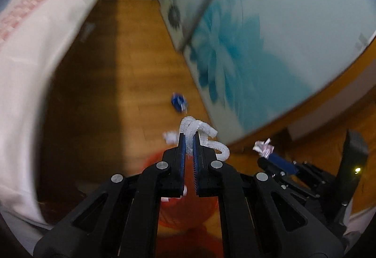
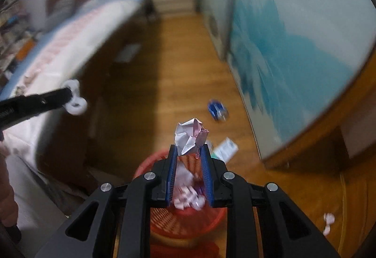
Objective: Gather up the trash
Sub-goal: 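Carry the paper and tissue to the red basket and open both tools, then move both open tools back over the remaining trash on the bed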
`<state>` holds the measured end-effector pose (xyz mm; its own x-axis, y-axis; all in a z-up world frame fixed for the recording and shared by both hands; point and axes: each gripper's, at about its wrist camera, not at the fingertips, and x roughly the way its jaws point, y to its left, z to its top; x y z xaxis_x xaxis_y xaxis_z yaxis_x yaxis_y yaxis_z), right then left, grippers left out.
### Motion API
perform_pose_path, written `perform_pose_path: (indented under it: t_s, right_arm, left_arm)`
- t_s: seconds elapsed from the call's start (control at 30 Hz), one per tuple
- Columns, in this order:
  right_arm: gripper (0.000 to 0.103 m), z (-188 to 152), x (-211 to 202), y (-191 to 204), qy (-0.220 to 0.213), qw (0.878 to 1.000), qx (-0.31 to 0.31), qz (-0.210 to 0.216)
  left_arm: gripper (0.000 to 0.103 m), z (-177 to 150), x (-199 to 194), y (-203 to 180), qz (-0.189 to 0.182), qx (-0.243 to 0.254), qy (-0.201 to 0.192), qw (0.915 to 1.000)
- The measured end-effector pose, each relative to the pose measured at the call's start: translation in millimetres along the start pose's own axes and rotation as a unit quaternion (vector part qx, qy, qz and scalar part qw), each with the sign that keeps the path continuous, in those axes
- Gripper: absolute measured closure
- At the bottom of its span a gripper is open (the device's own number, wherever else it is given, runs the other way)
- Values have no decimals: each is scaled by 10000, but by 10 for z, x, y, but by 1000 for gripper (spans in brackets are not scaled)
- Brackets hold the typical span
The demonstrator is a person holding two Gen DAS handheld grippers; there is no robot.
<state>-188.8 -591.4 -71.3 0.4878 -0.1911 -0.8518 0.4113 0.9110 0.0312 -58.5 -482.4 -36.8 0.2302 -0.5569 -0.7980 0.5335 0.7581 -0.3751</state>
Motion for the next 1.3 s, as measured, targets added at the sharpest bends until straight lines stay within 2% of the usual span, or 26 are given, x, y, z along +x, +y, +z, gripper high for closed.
perform_pose_path:
  t_s: [0.13, 0.2, 0.27, 0.43, 0.47, 0.5, 0.53, 0.6, 0.63, 0.67, 1.3]
  right_arm:
    - [81, -166, 259, -153, 280, 9995, 145, 94]
    - [81, -230, 360, -193, 400, 9989, 204, 159]
    - [81, -293, 454, -176, 487, 9983, 247, 194]
    - [73, -293, 542, -17, 541, 9977, 380, 153]
    - [70, -300, 539, -23, 533, 9977, 382, 140]
    - [61, -313, 527, -20, 521, 9978, 385, 115]
    - [55, -296, 526, -14, 505, 9979, 384, 99]
    - [53, -294, 518, -9, 483, 9981, 370, 74]
    - [52, -288, 510, -7, 483, 9981, 367, 64]
    - [52, -284, 507, -1, 477, 9982, 372, 57]
    - [44, -109, 316, 207, 274, 9993, 235, -51]
  left_arm:
    - [97, -174, 421, -146, 81, 233, 623, 9978]
    - [97, -214, 517, -173, 147, 346, 784, 9962]
    - [97, -212, 560, -199, 242, 439, 834, 9953]
    - [97, -270, 604, -236, 566, 514, 855, 9934]
    - [96, -280, 607, -250, 604, 522, 881, 9929]
    - [94, -283, 616, -250, 634, 527, 898, 9925]
    - [88, -281, 612, -251, 654, 528, 911, 9923]
    - [71, -282, 579, -257, 640, 531, 908, 9924]
    - [52, -277, 566, -259, 644, 522, 875, 9927]
    - [41, -282, 549, -256, 651, 510, 838, 9930]
    - [40, -281, 406, -123, 575, 223, 547, 9966]
